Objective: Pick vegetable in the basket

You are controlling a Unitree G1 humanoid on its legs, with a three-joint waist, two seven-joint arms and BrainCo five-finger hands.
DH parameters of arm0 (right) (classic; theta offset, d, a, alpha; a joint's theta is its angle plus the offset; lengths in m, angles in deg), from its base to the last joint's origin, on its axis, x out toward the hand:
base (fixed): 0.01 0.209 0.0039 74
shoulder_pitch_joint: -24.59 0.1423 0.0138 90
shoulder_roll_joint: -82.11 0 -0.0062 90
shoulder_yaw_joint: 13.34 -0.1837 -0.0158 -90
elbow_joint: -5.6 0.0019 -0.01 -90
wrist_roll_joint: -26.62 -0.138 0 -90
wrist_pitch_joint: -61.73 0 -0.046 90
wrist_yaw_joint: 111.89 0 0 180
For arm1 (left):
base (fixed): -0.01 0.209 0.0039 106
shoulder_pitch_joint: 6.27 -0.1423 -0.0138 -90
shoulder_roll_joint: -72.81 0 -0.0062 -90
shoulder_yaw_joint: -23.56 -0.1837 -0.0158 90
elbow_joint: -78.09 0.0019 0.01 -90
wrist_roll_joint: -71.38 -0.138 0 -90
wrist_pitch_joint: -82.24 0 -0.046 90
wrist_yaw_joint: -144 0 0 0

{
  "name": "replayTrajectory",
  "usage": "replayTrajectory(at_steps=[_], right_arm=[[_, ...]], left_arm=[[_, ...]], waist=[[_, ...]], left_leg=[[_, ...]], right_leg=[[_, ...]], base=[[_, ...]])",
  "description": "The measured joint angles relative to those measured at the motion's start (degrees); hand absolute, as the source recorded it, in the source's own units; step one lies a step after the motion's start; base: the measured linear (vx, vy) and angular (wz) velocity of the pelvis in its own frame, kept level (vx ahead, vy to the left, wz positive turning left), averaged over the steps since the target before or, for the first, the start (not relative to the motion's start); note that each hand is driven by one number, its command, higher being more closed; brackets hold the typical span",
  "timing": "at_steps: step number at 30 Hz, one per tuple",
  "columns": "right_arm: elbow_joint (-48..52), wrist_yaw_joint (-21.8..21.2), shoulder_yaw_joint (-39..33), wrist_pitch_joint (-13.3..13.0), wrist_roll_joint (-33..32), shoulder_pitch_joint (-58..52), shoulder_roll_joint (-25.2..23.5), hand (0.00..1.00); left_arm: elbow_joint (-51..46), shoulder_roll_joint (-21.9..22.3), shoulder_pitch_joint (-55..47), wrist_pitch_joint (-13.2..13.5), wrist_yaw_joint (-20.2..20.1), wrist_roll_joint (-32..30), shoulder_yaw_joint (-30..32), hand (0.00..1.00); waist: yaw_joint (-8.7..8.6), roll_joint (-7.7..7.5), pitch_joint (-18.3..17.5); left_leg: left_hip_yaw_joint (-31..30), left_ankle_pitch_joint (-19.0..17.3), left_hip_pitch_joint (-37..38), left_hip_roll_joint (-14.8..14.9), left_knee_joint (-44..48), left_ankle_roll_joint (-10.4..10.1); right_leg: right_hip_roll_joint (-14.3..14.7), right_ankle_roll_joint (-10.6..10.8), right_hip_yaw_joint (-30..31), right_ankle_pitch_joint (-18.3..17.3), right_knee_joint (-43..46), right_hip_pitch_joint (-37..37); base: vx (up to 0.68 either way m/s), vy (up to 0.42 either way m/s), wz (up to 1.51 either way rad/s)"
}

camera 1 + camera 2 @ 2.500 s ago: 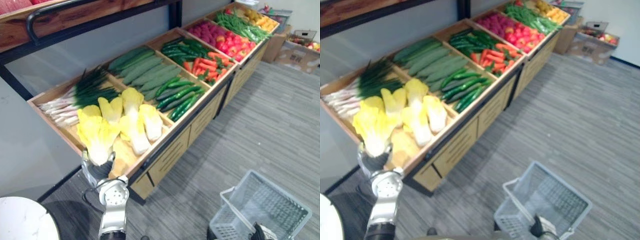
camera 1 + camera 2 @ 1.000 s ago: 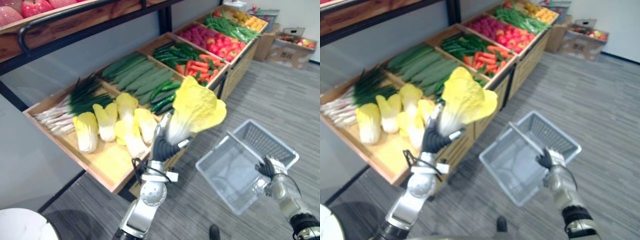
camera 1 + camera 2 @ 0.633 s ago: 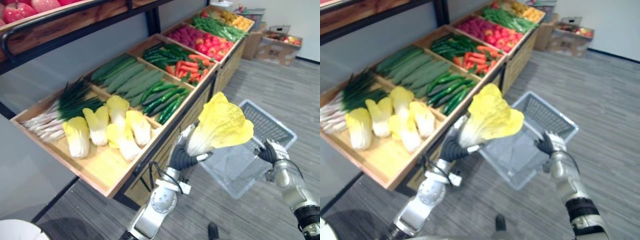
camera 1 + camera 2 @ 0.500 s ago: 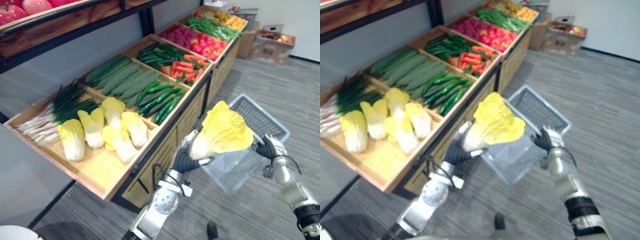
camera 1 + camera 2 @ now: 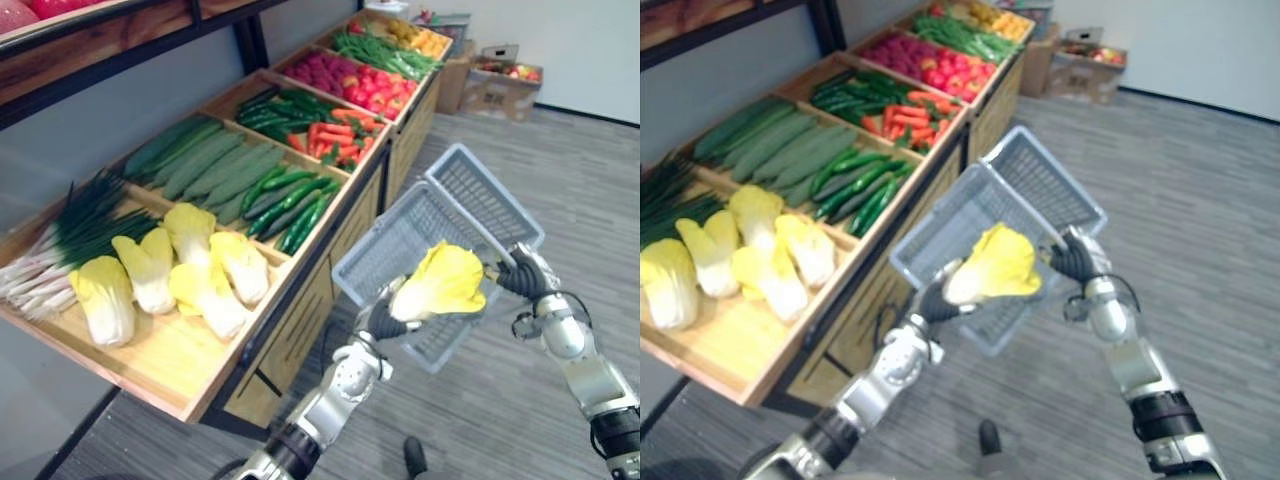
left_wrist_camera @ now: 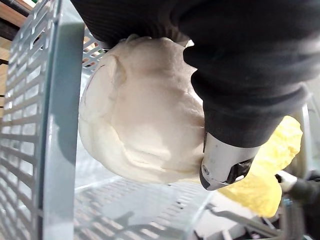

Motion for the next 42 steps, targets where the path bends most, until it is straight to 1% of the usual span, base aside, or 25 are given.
replayTrajectory(at_steps=[1,2,3,5,7,8,11,12,14,17,21,23,24,25,26,27,28,29,30,32,33,34,37,39,42], right_arm=[[0.3,-0.3,0.5,0.0,-0.4,0.0,0.0,1.0],[0.8,-0.5,1.5,0.0,-1.1,-0.1,0.0,1.0],[0.9,-1.1,2.4,0.0,-2.7,-0.3,0.0,1.0],[1.2,-1.6,3.9,0.0,-4.7,-0.7,0.0,1.0],[1.8,-1.9,5.0,0.0,-6.6,-1.7,0.2,1.0],[1.9,-2.4,6.0,0.0,-7.7,-2.2,0.5,1.0],[2.3,-3.7,6.6,0.0,-8.7,-3.4,1.5,1.0],[2.8,-3.9,7.6,0.0,-8.9,-3.7,2.2,1.0],[3.3,-4.2,8.8,0.0,-8.9,-3.9,2.3,1.0],[3.3,-4.2,9.2,0.0,-8.9,-4.4,2.3,1.0],[3.3,-4.2,9.2,-0.1,-8.8,-5.0,2.3,1.0],[3.0,-4.2,9.0,-0.2,-8.8,-5.4,2.5,1.0],[2.3,-4.2,8.9,-0.4,-8.8,-5.5,2.8,1.0],[0.9,-4.2,8.6,-0.8,-8.8,-5.7,2.8,1.0],[0.0,-4.2,8.3,-0.9,-8.8,-5.7,2.8,1.0],[-2.7,-4.2,7.7,-1.2,-8.8,-5.7,2.8,1.0],[-3.8,-4.2,7.5,-1.3,-8.7,-5.7,2.8,1.0],[-5.8,-4.3,7.1,-1.3,-8.7,-5.7,2.8,1.0],[-8.0,-4.9,6.6,-1.3,-8.2,-5.8,2.8,1.0],[-11.7,-5.8,6.3,-1.1,-7.7,-6.3,2.8,1.0],[-13.0,-6.1,6.3,-1.1,-7.0,-6.5,2.8,1.0],[-15.4,-6.6,6.2,-1.1,-6.0,-7.1,2.8,1.0],[-20.6,-8.0,6.2,-0.5,-4.0,-8.6,2.7,1.0],[-22.8,-8.3,5.9,-0.5,-3.2,-9.9,2.6,1.0],[-25.3,-8.3,4.6,-0.4,-1.1,-12.0,2.0,1.0]], left_arm=[[1.2,0.2,0.8,-0.4,0.4,0.0,0.3,1.0],[4.2,0.7,2.5,-0.9,1.2,-0.2,0.9,1.0],[7.3,1.2,4.4,-1.9,1.4,-1.7,1.7,1.0],[10.5,1.2,6.5,-3.2,2.3,-2.1,2.9,1.0],[12.0,1.2,8.0,-4.4,3.5,-2.2,4.4,1.0],[13.4,1.2,9.2,-5.2,3.9,-2.2,5.7,0.0],[14.8,1.3,10.8,-5.8,5.4,-2.1,7.0,0.0],[15.0,1.3,11.3,-6.4,5.8,-2.1,7.3,0.0],[15.0,1.6,11.4,-6.7,5.8,-2.1,7.3,0.0],[15.0,2.8,11.5,-6.7,5.8,-2.1,7.3,0.0],[14.4,3.1,11.9,-6.6,5.7,-2.1,7.0,0.0],[11.4,2.9,11.4,-6.6,5.1,-2.1,5.5,0.0],[7.8,2.7,10.4,-6.0,4.3,-2.1,4.4,0.0],[4.6,2.3,9.6,-4.8,3.1,-2.1,3.1,0.0],[3.1,2.1,9.1,-4.3,2.6,-2.1,2.2,0.0],[-1.1,1.3,7.1,-3.0,0.9,-2.0,0.8,0.0],[-2.3,0.8,6.2,-2.6,0.3,-1.9,0.7,0.0],[-4.9,-0.7,4.4,-1.8,-0.8,-1.7,0.0,0.0],[-7.2,-1.8,2.5,-0.9,-1.9,-1.4,-0.5,0.0],[-11.0,-2.8,-0.3,0.2,-3.4,-1.0,-0.8,0.0],[-12.6,-3.2,-1.2,0.6,-3.9,-0.9,-0.8,0.0],[-15.3,-4.3,-2.8,1.8,-4.5,-0.8,-1.2,0.0],[-19.8,-6.8,-6.5,3.8,-6.1,1.3,-1.2,0.0],[-21.6,-8.3,-8.5,4.4,-6.8,1.3,-1.1,0.0],[-23.6,-9.3,-12.0,5.1,-6.8,1.3,0.4,0.0]], waist=[[-0.16,-0.1,0.0],[-0.87,-0.15,0.0],[-1.6,-0.17,0.0],[-2.41,-0.24,0.0],[-2.49,-0.4,0.1],[-2.84,-0.41,0.1],[-3.16,-0.43,0.1],[-3.41,-0.43,0.1],[-3.77,-0.49,0.1],[-3.71,-0.48,0.1],[-3.64,-0.44,0.2],[-3.51,-0.37,0.2],[-3.22,-0.29,0.3],[-2.19,-0.28,0.3],[-2.03,-0.26,0.3],[-1.65,0.13,0.3],[-1.61,0.26,0.2],[-1.25,0.42,0.3],[-0.48,0.61,0.4],[0.28,0.97,0.3],[0.71,1.04,0.3],[1.27,1.12,0.3],[1.85,1.3,0.3],[2.5,1.28,0.3],[2.76,1.4,0.2]], left_leg=[[0.4,0.0,0.0,0.0,0.0,0.0],[0.5,0.0,0.0,0.0,0.0,-0.1],[0.5,-0.1,0.1,0.0,0.1,-0.1],[0.8,-0.2,0.2,0.1,0.2,-0.3],[1.3,-0.3,0.2,0.2,0.2,-0.3],[1.7,-0.3,0.3,0.3,0.2,-0.4],[1.8,-0.5,0.4,0.4,0.2,-0.5],[1.9,-0.6,0.5,0.4,0.2,-0.5],[2.0,-0.9,0.6,0.4,0.2,-0.6],[2.0,-1.0,0.6,0.3,0.2,-0.6],[1.6,-1.0,0.3,0.3,0.2,-0.6],[0.8,-1.0,-0.1,0.2,0.2,-0.5],[0.3,-1.0,-0.2,0.2,0.2,-0.5],[0.1,-1.1,-0.3,0.1,0.2,-0.4],[-0.1,-1.0,-0.3,0.1,0.2,-0.4],[-1.4,-1.0,-0.8,0.0,0.2,-0.3],[-1.8,-0.9,-0.9,-0.1,0.2,-0.2],[-2.5,-0.8,-1.2,-0.1,0.2,-0.1],[-3.1,-0.7,-1.3,-0.2,0.2,0.0],[-4.5,-0.6,-1.5,-0.5,0.2,0.3],[-4.8,-0.5,-1.6,-0.6,0.2,0.3],[-5.7,-0.4,-2.1,-0.8,0.1,0.5],[-7.5,-0.3,-2.2,-1.3,-0.1,0.7],[-7.9,-0.2,-2.3,-1.5,-0.1,0.8],[-9.2,0.1,-3.1,-1.9,-0.1,1.2]], right_leg=[[0.1,0.0,0.3,0.0,0.0,-0.2],[0.1,-0.3,0.6,0.2,0.0,-0.4],[0.2,-0.2,0.7,0.3,0.0,-0.4],[0.4,-0.3,1.2,0.4,0.0,-0.6],[0.7,-0.4,1.9,0.6,0.0,-1.2],[0.8,-0.4,2.2,0.7,0.0,-1.2],[0.9,-0.4,2.3,0.7,0.0,-1.2],[0.9,-0.4,2.3,0.7,0.0,-1.2],[0.9,-0.4,2.4,0.7,-0.1,-1.2],[0.8,-0.4,2.4,0.7,-0.1,-1.2],[0.7,-0.4,2.1,0.7,-0.3,-1.2],[0.5,-0.4,1.5,0.6,-0.3,-1.1],[0.3,-0.4,1.0,0.6,-0.3,-0.9],[0.2,-0.4,0.8,0.6,-0.3,-0.8],[0.1,-0.4,0.6,0.6,-0.3,-0.7],[-0.2,-0.3,-0.6,0.5,-0.5,-0.1],[-0.3,-0.2,-1.0,0.5,-0.5,0.0],[-0.5,-0.2,-1.4,0.4,-0.5,0.1],[-0.7,-0.1,-1.9,0.4,-0.5,0.4],[-1.2,0.1,-3.1,0.1,-0.6,1.2],[-1.3,0.2,-3.5,0.0,-0.6,1.3],[-1.6,0.3,-4.1,-0.1,-0.6,1.4],[-2.2,0.5,-5.8,-0.4,-0.5,2.5],[-2.6,0.6,-6.1,-0.5,-0.5,2.7],[-3.1,0.8,-7.4,-0.7,-0.4,2.8]], base=[[0.03,-0.008,-0.17],[0.04,-0.008,-0.13],[0.05,-0.008,-0.08],[0.05,-0.007,-0.12],[0.04,-0.009,-0.21],[0.04,-0.011,-0.17],[0.01,-0.004,-0.03],[0.0,0.0,0.0],[0.02,-0.003,-0.04],[0.03,0.0,-0.01],[0.02,-0.001,0.05],[0.03,-0.002,0.16],[0.03,-0.002,0.18],[0.03,-0.001,0.15],[0.02,-0.003,0.29],[0.01,-0.004,0.32],[0.01,-0.006,0.39],[0.01,-0.005,0.26],[0.0,-0.005,0.24],[0.0,-0.002,0.31],[-0.01,0.002,0.37],[-0.01,0.003,0.35],[0.0,0.003,0.29],[0.0,0.006,0.18],[0.0,0.003,0.22]])
